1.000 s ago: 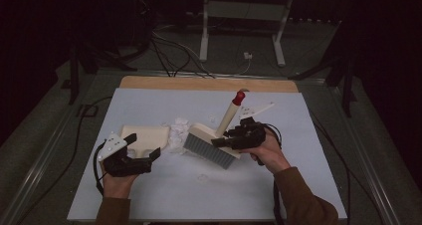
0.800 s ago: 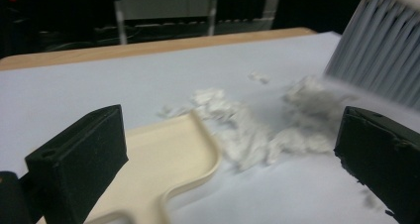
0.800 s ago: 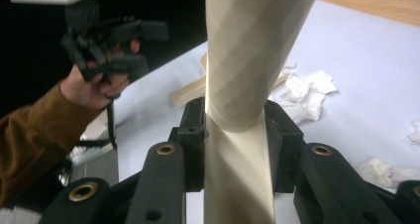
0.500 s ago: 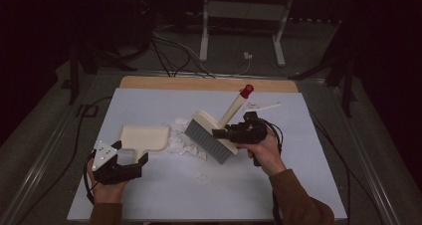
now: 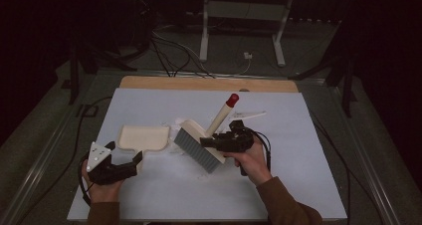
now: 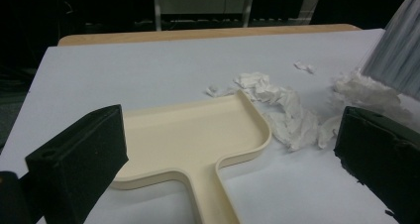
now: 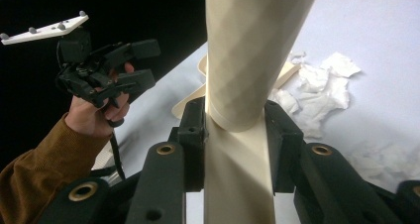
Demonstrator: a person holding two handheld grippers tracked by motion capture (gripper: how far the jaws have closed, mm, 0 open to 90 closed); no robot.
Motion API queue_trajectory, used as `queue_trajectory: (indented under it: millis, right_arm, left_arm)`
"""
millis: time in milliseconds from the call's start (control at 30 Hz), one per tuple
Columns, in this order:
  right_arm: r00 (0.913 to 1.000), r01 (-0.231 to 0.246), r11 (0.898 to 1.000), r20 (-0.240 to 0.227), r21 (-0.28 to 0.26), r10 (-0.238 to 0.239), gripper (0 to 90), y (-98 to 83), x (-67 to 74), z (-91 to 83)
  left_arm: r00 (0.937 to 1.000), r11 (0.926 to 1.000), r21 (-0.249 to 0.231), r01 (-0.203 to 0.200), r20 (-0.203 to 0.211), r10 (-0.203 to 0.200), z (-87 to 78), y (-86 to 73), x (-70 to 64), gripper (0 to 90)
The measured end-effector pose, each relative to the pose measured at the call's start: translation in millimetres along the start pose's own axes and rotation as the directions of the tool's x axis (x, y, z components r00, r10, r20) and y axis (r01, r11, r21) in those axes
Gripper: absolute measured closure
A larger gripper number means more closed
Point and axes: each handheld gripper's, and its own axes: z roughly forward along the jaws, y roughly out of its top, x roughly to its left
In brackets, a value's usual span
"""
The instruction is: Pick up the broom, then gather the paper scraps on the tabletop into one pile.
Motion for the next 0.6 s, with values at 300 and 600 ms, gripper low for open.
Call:
queue_trajectory:
  millis: [300,600]
  right_arm:
    - [0.9998,-0.012,1.000,-0.018,0.017,0.012,67.4,-5.4,5.9,16.3]
    - [0.9991,-0.008,0.998,-0.041,0.060,0.010,67.4,-17.3,9.9,33.7]
  left_arm:
    - [0.9998,1.0000,-0.009,0.004,-0.017,-0.004,-2.9,0.2,2.8,0.6]
    - [0.9997,1.0000,-0.003,0.006,-0.023,-0.006,-2.5,-0.7,2.8,0.6]
